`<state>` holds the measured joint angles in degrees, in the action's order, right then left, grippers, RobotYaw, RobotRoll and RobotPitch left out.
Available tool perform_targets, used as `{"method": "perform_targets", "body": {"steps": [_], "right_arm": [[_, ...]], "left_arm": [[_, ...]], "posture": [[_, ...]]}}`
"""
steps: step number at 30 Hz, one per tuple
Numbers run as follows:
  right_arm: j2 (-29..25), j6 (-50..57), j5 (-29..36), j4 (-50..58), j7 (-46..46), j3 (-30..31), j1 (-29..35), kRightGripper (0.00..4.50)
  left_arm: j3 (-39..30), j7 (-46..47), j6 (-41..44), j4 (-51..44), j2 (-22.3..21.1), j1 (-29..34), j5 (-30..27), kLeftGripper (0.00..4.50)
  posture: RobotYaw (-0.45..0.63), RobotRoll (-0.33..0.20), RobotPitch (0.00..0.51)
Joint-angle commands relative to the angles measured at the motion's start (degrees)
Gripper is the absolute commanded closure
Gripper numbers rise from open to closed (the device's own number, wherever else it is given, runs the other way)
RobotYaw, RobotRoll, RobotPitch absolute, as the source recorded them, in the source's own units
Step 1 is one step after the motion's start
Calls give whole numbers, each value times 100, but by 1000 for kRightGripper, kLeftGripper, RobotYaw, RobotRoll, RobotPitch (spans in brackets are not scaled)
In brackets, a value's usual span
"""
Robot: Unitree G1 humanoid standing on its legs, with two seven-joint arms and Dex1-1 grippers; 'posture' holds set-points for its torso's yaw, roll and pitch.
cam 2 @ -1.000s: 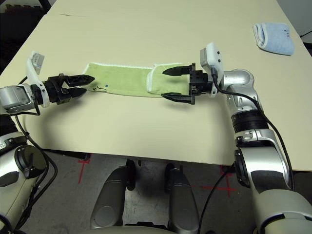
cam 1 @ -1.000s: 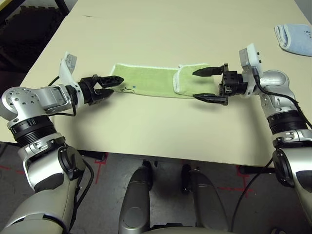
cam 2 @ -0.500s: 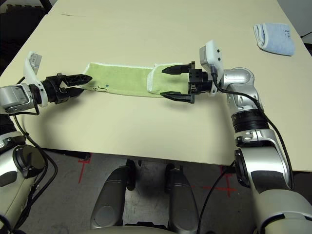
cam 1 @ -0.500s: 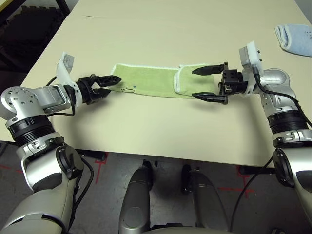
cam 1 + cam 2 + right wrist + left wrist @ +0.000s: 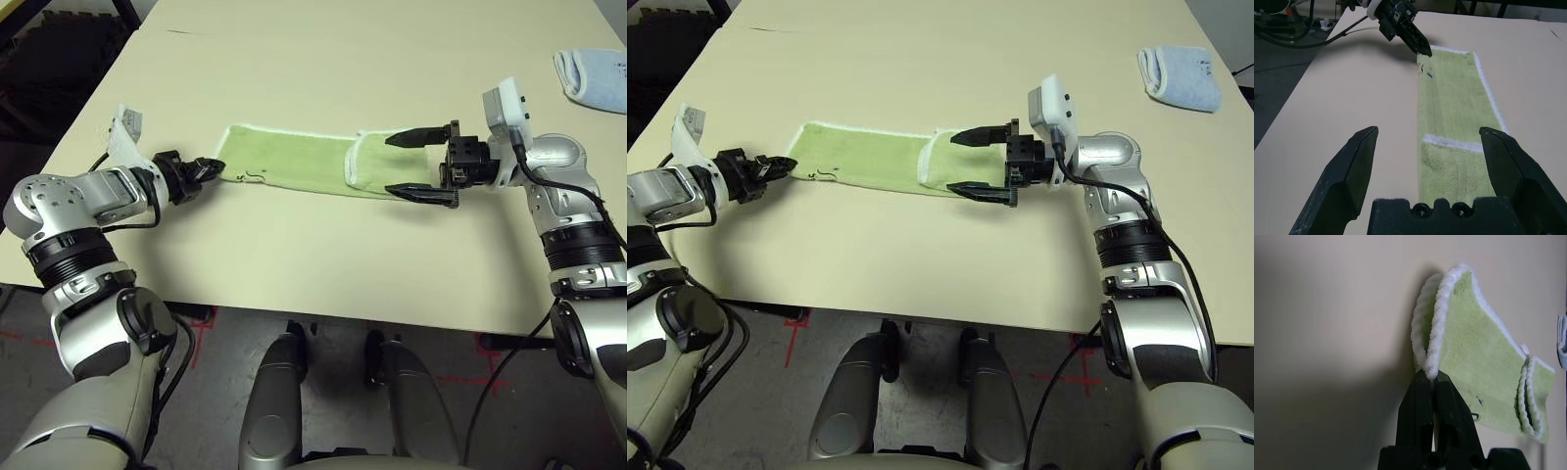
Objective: Fold the towel and set it aside.
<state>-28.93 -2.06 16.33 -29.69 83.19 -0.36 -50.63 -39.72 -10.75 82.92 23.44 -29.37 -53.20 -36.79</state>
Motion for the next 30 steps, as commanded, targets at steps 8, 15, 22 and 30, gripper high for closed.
{"method": "perform_targets", "body": {"steps": [8, 15, 22, 30], "right_arm": [[-26, -7, -8, -237, -62, 45, -5, 0], [-114, 40, -18, -444, -189, -12, 40, 0], [-517, 261, 12, -80, -197, -42, 416, 0], [-568, 868, 460, 667, -592, -322, 768, 0]], "left_arm": [[601, -528, -173, 42, -994, 366, 150, 4478], [809, -902, -237, 58, -1437, 529, 129, 4478], [909, -1086, -286, 42, -1502, 381, 117, 4478], [1077, -1137, -365, 74, -1310, 196, 120, 4478]], "posture": [[110, 0, 272], [116, 0, 273], [112, 0, 273], [95, 0, 276]]}}
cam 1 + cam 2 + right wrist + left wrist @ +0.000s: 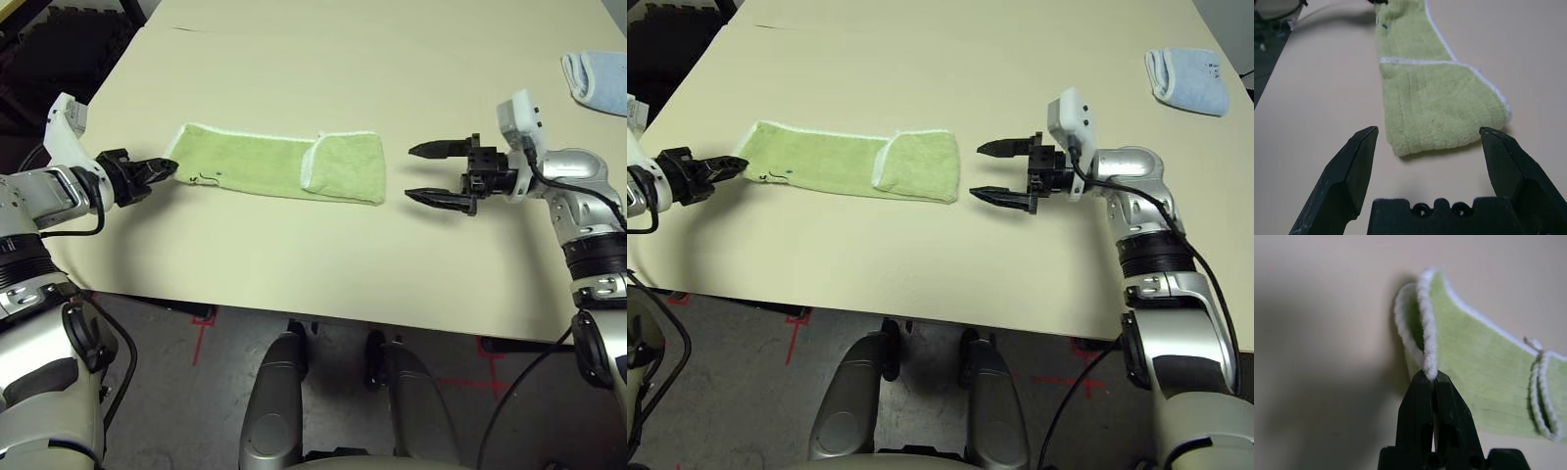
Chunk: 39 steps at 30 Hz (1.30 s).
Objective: Fold the towel and set it aside.
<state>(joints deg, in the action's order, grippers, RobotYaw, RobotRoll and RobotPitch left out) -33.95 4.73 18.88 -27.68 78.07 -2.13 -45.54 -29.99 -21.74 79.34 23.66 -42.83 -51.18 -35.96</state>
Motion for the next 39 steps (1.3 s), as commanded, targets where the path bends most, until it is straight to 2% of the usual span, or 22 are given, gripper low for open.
{"method": "perform_targets", "body": {"steps": [1, 5, 11, 16, 20, 25, 30, 39], "right_arm": [[-105, 203, 233, 640, -97, -166, 408, 0], [-261, 186, 286, 1067, -201, -250, 984, 0], [-734, -1430, 40, -2369, 760, -477, -61, 0], [-684, -2152, -109, -3430, 1120, -566, -376, 0], [-694, -2401, -76, -3584, 1399, -663, -297, 0], [-693, -2538, 194, -3144, 1443, -602, 160, 0], [-583, -2762, 288, -3120, 1443, -569, 371, 0], [-476, -3357, 143, -3918, 1443, -592, 333, 0]], "left_arm": [[123, -44, -20, 66, 53, -23, 42, 4478], [215, -71, -54, 101, 103, -121, 43, 4478], [380, -354, 491, -515, 147, -417, -339, 4478], [302, -366, 1009, -1036, 467, -667, -587, 4478], [185, -257, 1229, -1227, 852, -968, -629, 4478], [278, -224, 1316, -1422, 1280, -1251, -732, 4478], [369, -207, 1316, -1493, 1464, -1363, -846, 4478], [523, -136, 1316, -1454, 1675, -1477, -957, 4478]], "posture": [[95, 0, 276], [87, 0, 276], [89, 0, 274], [98, 0, 274], [96, 0, 272], [92, 0, 268], [87, 0, 264], [89, 0, 263]]}}
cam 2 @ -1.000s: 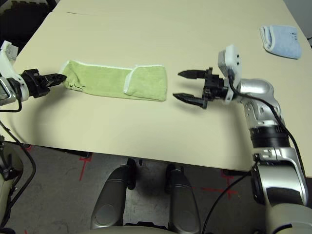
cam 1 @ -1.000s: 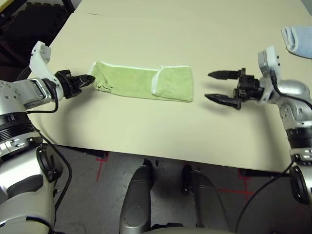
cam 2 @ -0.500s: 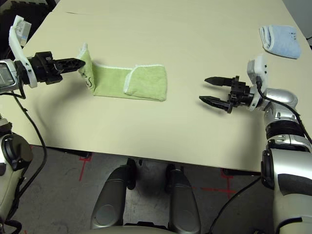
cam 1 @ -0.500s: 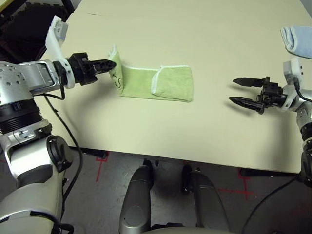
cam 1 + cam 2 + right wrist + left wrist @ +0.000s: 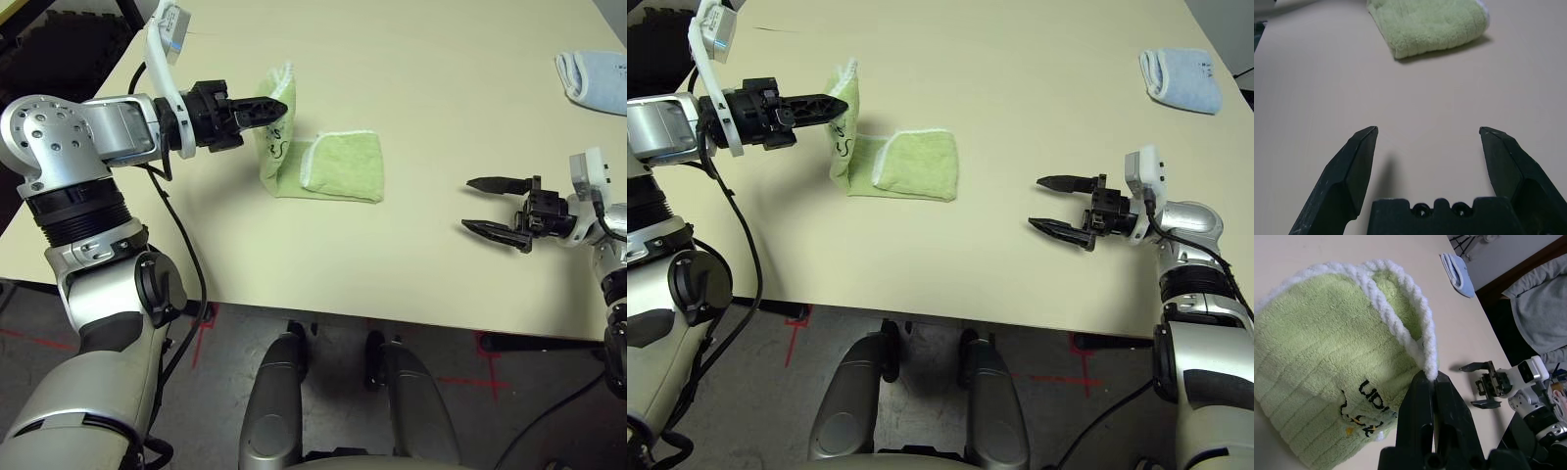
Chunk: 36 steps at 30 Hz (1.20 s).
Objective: Fold the towel and set it aside.
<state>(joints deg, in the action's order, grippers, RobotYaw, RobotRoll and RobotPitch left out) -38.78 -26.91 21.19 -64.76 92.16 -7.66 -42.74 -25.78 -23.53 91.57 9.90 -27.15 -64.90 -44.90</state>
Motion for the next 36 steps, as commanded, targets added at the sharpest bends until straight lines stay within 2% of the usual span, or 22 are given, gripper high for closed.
{"method": "perform_targets", "body": {"steps": [1, 11, 23, 30, 36], "right_arm": [[9, -230, -88, -239, 34, -34, 61, 0], [96, -349, -56, -141, 34, 5, 125, 0], [408, -227, -332, -75, -80, -13, -219, 0], [501, -268, -416, -14, -122, -51, -176, 0], [519, -273, -437, 0, -119, -74, -161, 0]], "left_arm": [[110, 60, 93, -86, 170, -124, -54, 4478], [363, 87, 93, -115, 660, -235, -118, 4478], [1409, -314, 35, -235, 402, 140, -46, 4478], [1508, -285, -182, -59, 760, -19, 69, 4478], [1694, -427, -391, 124, 854, -225, 126, 4478]], "posture": [[89, 0, 263], [80, 0, 263], [73, 0, 262], [74, 0, 263], [69, 0, 263]]}}
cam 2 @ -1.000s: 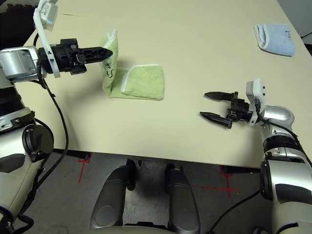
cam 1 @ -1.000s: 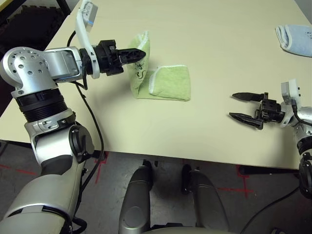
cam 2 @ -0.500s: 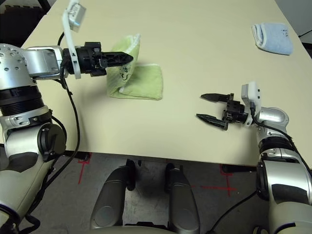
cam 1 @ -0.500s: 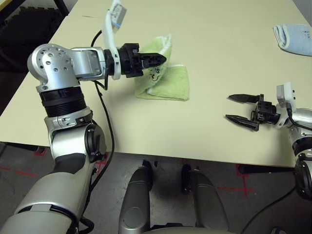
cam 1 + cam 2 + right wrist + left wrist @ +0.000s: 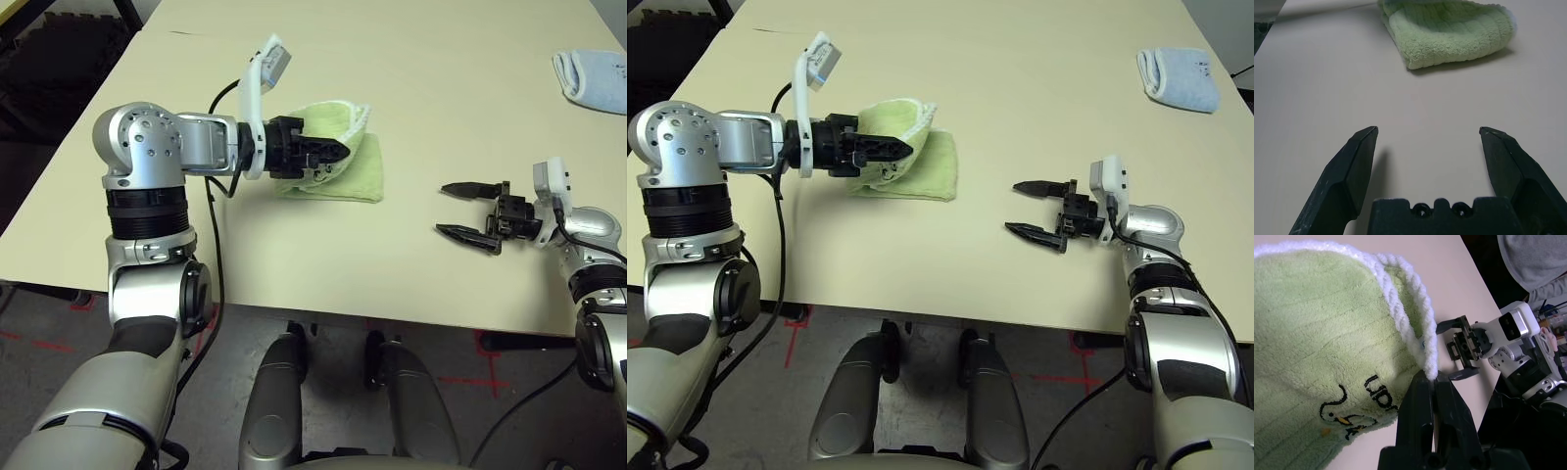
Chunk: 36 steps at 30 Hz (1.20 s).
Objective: Fold the towel and set it aside.
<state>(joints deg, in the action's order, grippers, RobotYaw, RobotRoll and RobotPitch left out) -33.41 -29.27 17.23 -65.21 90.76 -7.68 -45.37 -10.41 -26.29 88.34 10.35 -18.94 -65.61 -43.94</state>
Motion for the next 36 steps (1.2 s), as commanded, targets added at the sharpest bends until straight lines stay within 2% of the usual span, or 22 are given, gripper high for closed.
{"method": "perform_targets", "body": {"steps": [1, 8, 18, 29, 32, 36], "right_arm": [[-16, -39, -44, 46, 18, -75, 103, 0], [14, -62, -52, 52, -4, -81, 126, 0], [44, -84, -53, 69, -9, -79, 150, 0], [42, -112, -56, 86, -9, -77, 175, 0], [47, -122, -54, 88, -9, -80, 173, 0], [64, -138, -43, 81, 14, -86, 127, 0]], "left_arm": [[182, -185, -62, 104, 49, -201, 23, 4478], [588, -434, -155, 177, 4, -157, 108, 4478], [1432, -718, -854, 502, -10, 96, 688, 4478], [1637, -831, -1465, 974, 133, -6, 1202, 4478], [1480, -986, -1520, 767, 233, -49, 1049, 3759], [1084, -1657, -2126, 197, 136, -26, 687, 2208]], "posture": [[69, 0, 263], [65, 0, 262], [57, 0, 266], [47, 0, 262], [49, 0, 259], [59, 0, 253]]}}
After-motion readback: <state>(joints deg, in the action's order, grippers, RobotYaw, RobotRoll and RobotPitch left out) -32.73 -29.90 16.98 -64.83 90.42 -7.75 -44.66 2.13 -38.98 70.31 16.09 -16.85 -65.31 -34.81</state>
